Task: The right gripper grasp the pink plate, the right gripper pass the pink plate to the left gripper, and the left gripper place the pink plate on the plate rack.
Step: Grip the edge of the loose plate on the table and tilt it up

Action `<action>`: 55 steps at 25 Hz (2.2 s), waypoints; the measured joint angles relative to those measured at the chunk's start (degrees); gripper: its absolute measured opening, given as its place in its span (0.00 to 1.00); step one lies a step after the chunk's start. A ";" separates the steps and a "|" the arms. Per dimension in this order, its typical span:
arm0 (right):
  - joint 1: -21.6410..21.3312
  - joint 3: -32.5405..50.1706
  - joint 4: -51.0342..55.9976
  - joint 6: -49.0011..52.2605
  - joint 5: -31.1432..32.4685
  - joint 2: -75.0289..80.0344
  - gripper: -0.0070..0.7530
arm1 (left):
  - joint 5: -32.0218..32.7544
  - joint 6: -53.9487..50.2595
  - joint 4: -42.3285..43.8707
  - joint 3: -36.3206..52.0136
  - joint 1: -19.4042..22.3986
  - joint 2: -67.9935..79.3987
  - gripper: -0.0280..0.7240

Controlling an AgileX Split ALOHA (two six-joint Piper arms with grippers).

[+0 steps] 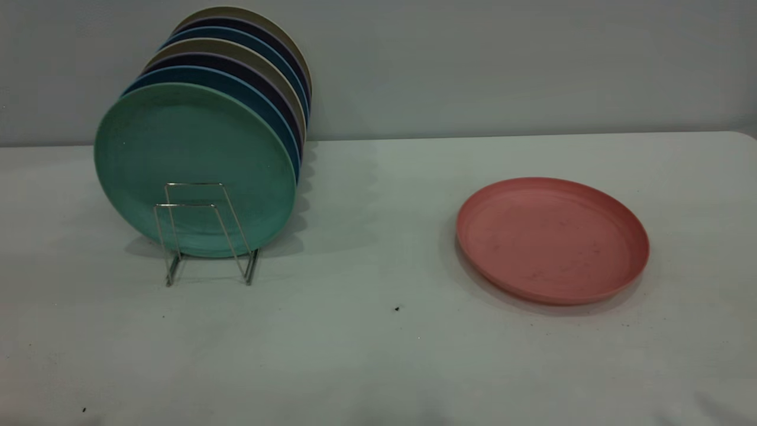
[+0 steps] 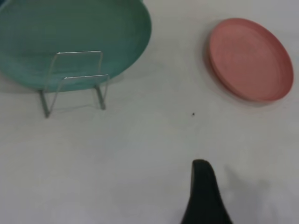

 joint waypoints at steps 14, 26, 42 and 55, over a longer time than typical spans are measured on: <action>-4.91 -18.26 13.61 -14.03 8.23 44.77 0.59 | 2.48 1.20 -3.65 -0.92 0.00 1.46 0.74; -15.87 -34.74 6.77 -10.77 17.69 67.42 0.59 | 3.50 1.20 -3.65 -0.92 0.00 1.46 0.74; -15.87 -49.63 5.50 -6.83 19.37 84.28 0.59 | 6.52 1.15 -3.65 -0.92 0.00 1.46 0.74; -12.44 -49.97 16.52 -9.55 14.56 87.62 0.50 | 6.45 1.19 -3.65 -0.92 0.00 1.46 0.74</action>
